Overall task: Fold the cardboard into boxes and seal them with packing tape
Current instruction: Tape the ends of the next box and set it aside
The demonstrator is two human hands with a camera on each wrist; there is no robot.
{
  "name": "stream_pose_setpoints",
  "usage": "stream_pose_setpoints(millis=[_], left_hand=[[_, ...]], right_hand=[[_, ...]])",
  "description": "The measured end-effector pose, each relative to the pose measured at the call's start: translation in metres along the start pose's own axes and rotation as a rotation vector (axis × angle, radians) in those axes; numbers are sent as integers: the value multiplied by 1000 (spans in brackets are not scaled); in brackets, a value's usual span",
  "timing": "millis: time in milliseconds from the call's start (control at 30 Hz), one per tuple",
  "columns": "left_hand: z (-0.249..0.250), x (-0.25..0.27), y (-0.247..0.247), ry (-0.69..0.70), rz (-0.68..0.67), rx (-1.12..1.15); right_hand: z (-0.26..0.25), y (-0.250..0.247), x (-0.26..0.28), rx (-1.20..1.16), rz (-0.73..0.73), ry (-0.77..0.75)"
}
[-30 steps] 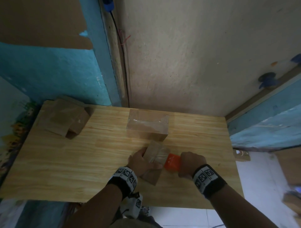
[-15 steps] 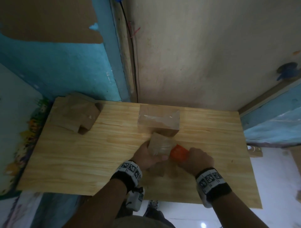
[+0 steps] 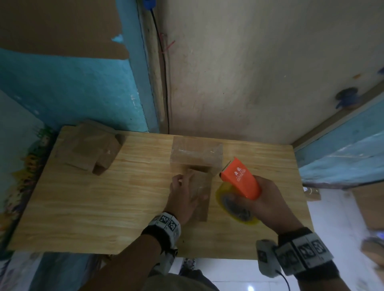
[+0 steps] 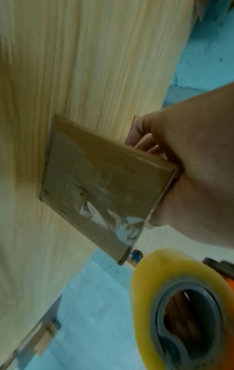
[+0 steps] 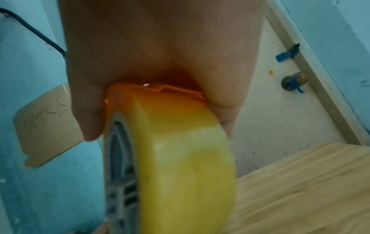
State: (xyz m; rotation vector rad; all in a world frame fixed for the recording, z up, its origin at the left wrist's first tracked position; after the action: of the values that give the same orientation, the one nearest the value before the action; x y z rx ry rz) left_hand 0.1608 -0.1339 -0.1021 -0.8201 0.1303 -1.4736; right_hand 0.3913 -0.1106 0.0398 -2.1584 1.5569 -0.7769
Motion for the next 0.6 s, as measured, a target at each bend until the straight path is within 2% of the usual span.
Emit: stream_pose_setpoints(millis=[133,233,300,400,500,600], left_hand=[[5,1,-7,93,27,-249],[0,-6,-4,53,-79,-260],[-7,-11,-3,68,-166,-183],[-6,-4,-17,92,-261,153],[7,8,-48,-40,-200,574],[18,22,-71,-218,-356,984]], right_hand=[[-15,20,1,-115,-71,-123],[-19,37,-1,-94,-121,-173],[-15,50,-3,-88,-167,-166],[-12,65,-4,34,-244,-261],[-17,71,-4,136,-263,-351],[-18,74,-8,148,-243,-375]])
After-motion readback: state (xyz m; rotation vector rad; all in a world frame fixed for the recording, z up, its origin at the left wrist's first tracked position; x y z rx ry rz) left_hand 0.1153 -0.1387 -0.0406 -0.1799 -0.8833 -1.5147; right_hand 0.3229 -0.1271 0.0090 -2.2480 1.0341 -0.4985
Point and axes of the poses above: each hand's wrist, its own x-axis away from the middle knuckle, its own y-axis out of the palm, z = x × y, the point moved 4 cm from there along -x, towards the middle knuckle, and after that the axes turned 9 degrees about -y, right-handed, at the moved point
